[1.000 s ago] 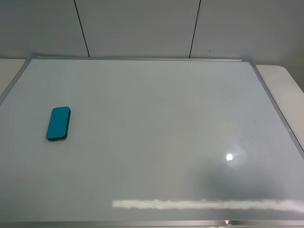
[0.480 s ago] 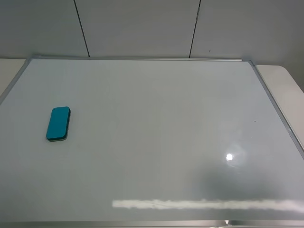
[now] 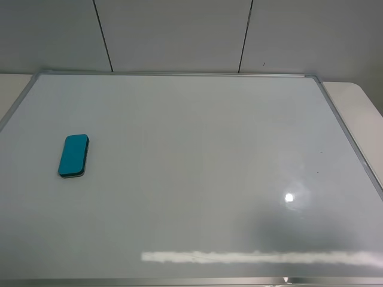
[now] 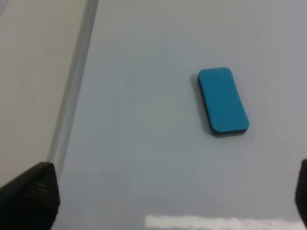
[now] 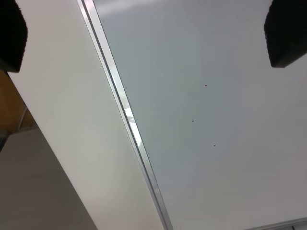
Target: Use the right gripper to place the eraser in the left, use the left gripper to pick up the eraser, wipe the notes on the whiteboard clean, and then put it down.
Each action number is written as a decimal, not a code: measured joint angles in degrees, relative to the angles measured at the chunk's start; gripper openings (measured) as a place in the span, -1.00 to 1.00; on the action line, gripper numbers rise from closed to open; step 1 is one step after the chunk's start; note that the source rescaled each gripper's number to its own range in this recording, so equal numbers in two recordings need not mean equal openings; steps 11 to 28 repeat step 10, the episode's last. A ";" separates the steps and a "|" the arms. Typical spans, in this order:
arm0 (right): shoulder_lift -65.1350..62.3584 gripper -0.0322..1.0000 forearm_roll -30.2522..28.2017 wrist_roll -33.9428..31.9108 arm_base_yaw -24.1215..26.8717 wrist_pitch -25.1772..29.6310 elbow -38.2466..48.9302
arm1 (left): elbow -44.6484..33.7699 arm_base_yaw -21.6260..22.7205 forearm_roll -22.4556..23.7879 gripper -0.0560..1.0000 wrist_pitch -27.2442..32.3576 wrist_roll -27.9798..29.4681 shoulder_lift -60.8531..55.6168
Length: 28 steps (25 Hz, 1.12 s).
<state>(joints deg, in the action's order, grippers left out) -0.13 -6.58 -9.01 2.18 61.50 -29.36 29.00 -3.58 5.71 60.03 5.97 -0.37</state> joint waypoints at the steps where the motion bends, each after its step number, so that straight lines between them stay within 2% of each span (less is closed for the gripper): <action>1: 0.00 1.00 -0.05 0.00 0.00 0.00 0.00 | 0.00 0.00 0.00 1.00 0.00 0.00 0.00; 28: 0.00 1.00 -0.05 0.00 0.00 0.00 0.00 | 0.00 0.00 0.00 1.00 0.00 0.00 0.00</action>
